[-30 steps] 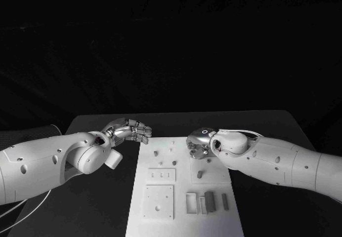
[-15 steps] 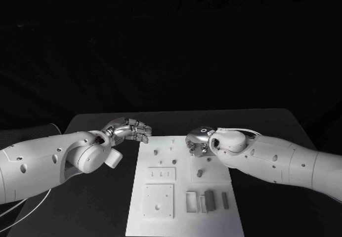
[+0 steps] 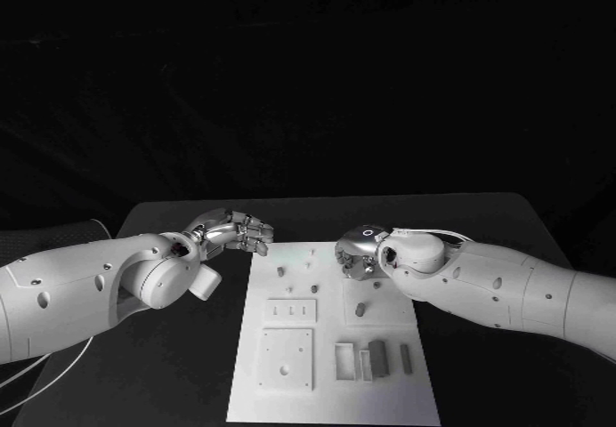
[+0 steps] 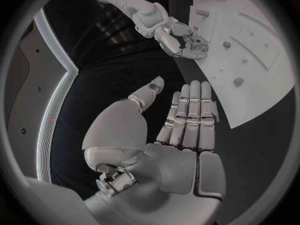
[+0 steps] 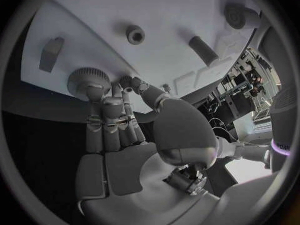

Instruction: Assemble the parts on the task board

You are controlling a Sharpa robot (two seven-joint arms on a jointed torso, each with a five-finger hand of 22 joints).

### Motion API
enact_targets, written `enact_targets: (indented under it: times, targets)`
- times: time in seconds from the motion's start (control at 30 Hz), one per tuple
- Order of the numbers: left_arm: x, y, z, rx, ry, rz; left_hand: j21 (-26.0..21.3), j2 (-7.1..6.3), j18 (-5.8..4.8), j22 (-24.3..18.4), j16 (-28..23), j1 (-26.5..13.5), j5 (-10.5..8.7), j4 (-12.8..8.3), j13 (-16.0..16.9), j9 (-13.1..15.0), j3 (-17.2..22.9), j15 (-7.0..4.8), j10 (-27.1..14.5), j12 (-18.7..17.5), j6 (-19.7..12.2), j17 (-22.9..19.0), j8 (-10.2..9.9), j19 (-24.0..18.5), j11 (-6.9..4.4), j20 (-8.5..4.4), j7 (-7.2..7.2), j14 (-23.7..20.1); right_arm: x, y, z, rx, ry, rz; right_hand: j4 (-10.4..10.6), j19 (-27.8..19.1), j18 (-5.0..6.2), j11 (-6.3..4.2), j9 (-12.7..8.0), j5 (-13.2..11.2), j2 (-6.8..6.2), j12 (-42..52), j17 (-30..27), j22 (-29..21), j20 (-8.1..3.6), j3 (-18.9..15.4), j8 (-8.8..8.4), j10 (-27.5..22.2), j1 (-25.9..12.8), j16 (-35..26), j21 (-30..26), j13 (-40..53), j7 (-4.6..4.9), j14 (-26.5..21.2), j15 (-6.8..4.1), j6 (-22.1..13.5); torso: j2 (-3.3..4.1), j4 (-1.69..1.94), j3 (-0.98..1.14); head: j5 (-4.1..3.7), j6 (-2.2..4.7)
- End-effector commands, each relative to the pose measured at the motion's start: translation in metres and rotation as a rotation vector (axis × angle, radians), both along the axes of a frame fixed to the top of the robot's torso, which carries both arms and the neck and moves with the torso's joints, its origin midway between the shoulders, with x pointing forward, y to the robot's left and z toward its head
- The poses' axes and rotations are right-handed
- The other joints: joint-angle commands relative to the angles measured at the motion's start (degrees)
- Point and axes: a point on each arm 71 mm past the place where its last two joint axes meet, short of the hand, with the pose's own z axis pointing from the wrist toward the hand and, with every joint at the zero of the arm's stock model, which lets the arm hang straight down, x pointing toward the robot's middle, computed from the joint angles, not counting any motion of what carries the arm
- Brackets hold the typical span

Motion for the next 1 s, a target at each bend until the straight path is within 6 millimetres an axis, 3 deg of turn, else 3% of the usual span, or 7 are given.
enact_targets:
  times: [0.03,0.43,1.0]
  targets:
    - [0.000,-0.002,0.001,-0.004,-0.004,-0.005,-0.3,-0.21,-0.09,-0.1,-0.2,-0.5,0.18,0.1,-0.1,-0.1,-0.3,0.13,-0.1,-0.3,-0.1,0.1,-0.4,0.0,0.33,-0.45,0.32,0.2,-0.003,-0.002,-0.008,-0.040,0.013,0.003,-0.2,-0.3,4.41,0.01,0.0,0.2,0.06,-0.1,-0.1,1.3,-0.08,-0.2,0.38,0.6,0.9,0.5,0.4,0.0,-0.01,-0.6,0.00,0.7,0.07,0.01,0.03,-0.05,0.13]
    - [0.000,-0.001,0.001,-0.003,-0.005,-0.002,-0.3,-0.14,-0.13,-0.1,-0.3,-0.5,0.18,0.0,-0.1,0.0,-0.2,0.12,-0.1,-0.4,-0.1,0.1,-0.4,0.0,0.33,-0.49,0.31,0.2,-0.004,0.003,-0.004,-0.012,-0.027,0.018,-0.3,0.0,4.41,-1.47,0.8,0.2,2.10,1.5,-0.8,1.3,-0.19,-0.2,2.16,4.8,2.3,1.2,1.2,1.4,-0.81,-0.3,-1.42,4.2,0.20,0.04,0.05,-0.15,0.40]
    - [0.000,0.000,0.001,-0.001,-0.006,0.002,-0.3,-0.10,-0.20,-0.1,-0.3,-0.5,0.18,0.0,-0.1,0.0,-0.2,0.11,0.0,-0.4,0.0,0.2,-0.4,0.1,0.32,-0.55,0.30,0.3,-0.008,0.010,0.001,0.018,-0.068,0.028,-0.2,0.1,4.41,-1.93,1.0,0.2,2.38,1.8,-1.0,1.3,-0.23,-0.4,2.56,5.9,1.8,1.5,1.4,1.9,-1.24,-0.2,-1.86,5.3,0.31,0.04,0.00,-0.13,0.83]
